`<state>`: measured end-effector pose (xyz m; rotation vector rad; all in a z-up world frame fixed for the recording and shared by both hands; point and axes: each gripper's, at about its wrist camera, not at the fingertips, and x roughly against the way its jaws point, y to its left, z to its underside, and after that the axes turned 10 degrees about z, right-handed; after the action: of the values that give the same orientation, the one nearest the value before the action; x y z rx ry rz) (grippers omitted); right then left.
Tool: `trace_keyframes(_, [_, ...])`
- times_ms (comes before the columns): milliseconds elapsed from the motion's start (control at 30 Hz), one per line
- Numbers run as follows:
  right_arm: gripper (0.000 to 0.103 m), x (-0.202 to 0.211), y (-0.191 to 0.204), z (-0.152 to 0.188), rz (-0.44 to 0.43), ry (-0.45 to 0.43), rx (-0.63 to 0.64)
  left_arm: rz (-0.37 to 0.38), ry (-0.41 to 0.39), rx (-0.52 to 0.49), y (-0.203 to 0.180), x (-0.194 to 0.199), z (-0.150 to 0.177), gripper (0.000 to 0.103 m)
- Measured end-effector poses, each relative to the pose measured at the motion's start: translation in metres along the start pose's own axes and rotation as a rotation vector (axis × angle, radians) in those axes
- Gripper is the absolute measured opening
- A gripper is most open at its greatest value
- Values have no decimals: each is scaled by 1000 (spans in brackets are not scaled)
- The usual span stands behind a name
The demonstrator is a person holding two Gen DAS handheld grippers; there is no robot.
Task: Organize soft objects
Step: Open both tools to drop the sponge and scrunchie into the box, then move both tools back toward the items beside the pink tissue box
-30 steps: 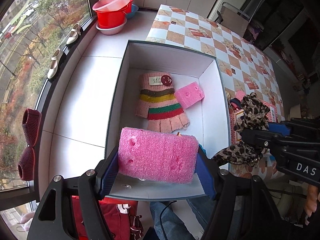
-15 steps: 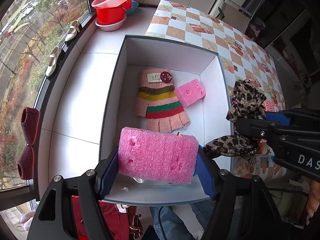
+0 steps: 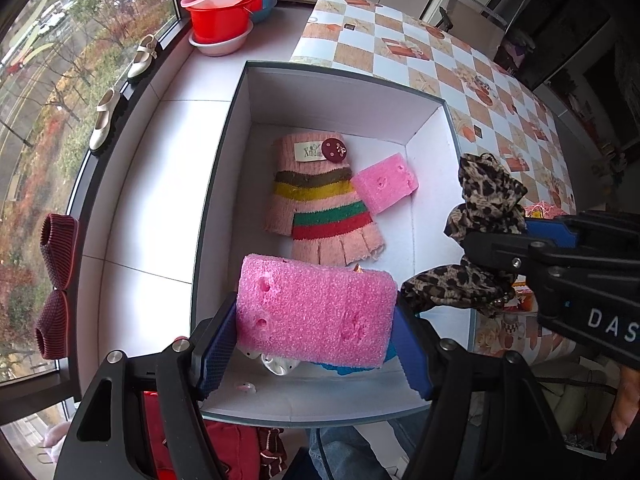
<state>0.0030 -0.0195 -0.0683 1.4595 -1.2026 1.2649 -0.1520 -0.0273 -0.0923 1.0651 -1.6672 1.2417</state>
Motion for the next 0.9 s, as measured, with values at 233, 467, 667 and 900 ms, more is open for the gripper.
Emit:
trace_keyframes(233, [29, -8, 3, -4, 12, 10, 13, -8, 17, -2, -1, -6, -2, 74])
trace_keyframes(467, [30, -10, 3, -8, 7, 8, 27, -8, 27, -6, -2, -9, -1, 77])
trace_keyframes(667, [69, -4, 3, -8, -20, -19, 20, -5, 53, 9, -2, -13, 0, 84])
trace_keyframes(900, [95, 4, -3, -8, -15, -47, -7, -5, 63, 10, -8, -18, 3, 103])
